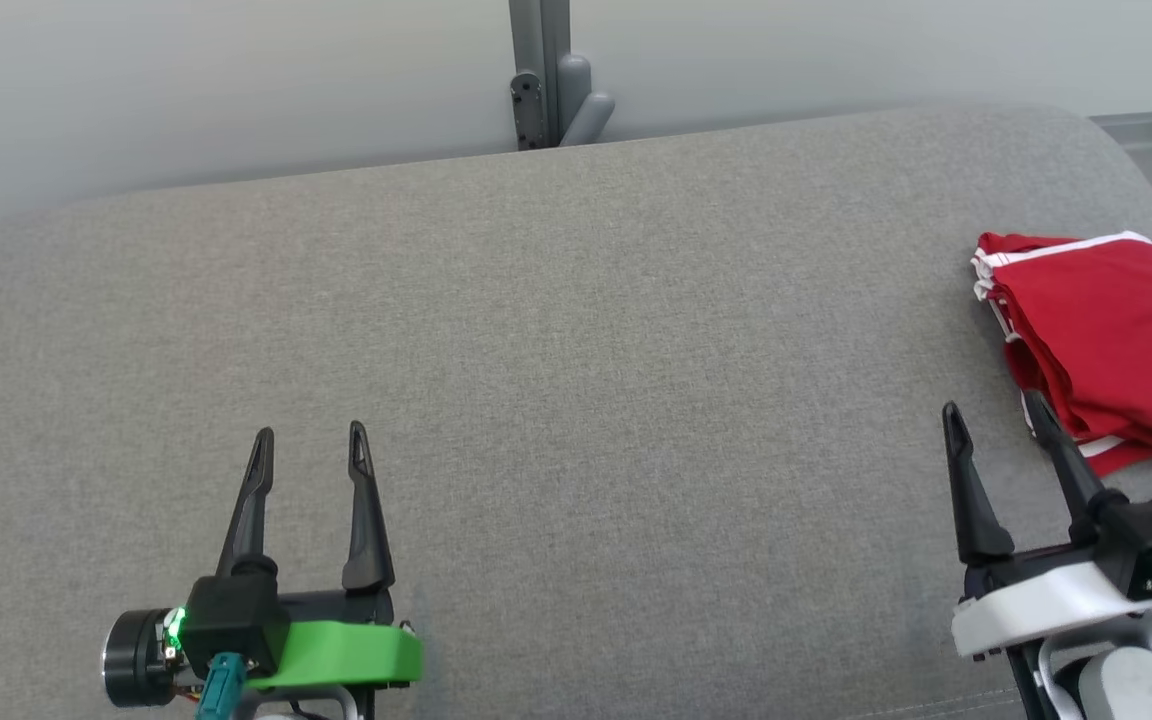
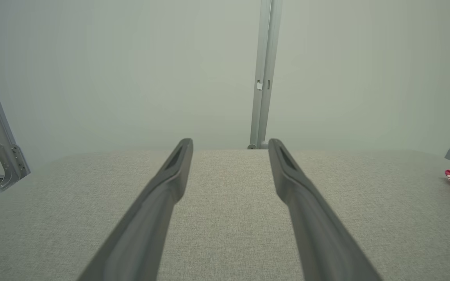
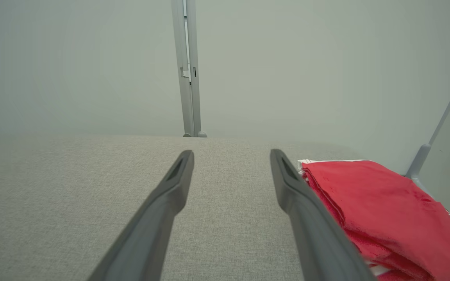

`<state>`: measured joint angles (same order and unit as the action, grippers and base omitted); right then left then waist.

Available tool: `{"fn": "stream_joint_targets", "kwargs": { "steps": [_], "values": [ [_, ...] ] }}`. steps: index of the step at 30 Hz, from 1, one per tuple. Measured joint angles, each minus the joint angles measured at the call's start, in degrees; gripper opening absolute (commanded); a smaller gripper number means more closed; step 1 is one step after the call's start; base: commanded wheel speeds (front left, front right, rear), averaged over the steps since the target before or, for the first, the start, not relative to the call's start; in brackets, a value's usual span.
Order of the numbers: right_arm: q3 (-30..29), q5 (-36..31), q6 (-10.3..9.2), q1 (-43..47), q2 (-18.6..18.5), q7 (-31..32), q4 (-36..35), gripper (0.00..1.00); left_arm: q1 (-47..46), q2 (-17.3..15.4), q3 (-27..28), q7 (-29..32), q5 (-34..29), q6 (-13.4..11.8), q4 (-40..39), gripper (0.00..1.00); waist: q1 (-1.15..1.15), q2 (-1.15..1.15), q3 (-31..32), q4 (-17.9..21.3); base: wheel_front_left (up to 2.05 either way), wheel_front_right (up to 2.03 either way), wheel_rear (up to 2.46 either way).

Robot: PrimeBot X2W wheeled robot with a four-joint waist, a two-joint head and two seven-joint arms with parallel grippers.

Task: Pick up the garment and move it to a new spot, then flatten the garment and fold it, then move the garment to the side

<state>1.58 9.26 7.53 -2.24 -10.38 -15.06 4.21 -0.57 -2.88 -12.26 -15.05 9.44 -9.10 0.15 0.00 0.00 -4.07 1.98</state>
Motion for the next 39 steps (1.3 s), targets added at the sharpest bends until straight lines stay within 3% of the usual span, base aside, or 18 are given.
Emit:
{"fn": "stream_joint_targets", "kwargs": {
  "steps": [6, 21, 39],
  "values": [
    [-1.6, -2.5, 0.00, 5.6, 2.9, 0.0, -4.7, 1.00, 3.9, 0.0, -0.5, 0.0, -0.9, 1.6, -0.4, 1.00, 0.00, 0.00, 2.0, -1.3, 0.00, 0.00, 0.00],
    [1.8, 1.6, 0.00, 11.4, 2.5, 0.0, -4.4, 1.00, 7.7, 0.0, -1.0, 0.0, 1.2, 5.1, 3.8, 1.00, 0.00, 0.00, 5.4, -2.6, 0.00, 0.00, 0.00],
    [1.9, 2.2, 0.00, 12.3, 2.4, 0.0, -4.0, 1.00, 7.8, 0.0, -0.3, 0.0, 2.6, 5.6, 6.7, 1.00, 0.00, 0.00, 6.6, -3.1, 0.00, 0.00, 0.00]
  ]
}}
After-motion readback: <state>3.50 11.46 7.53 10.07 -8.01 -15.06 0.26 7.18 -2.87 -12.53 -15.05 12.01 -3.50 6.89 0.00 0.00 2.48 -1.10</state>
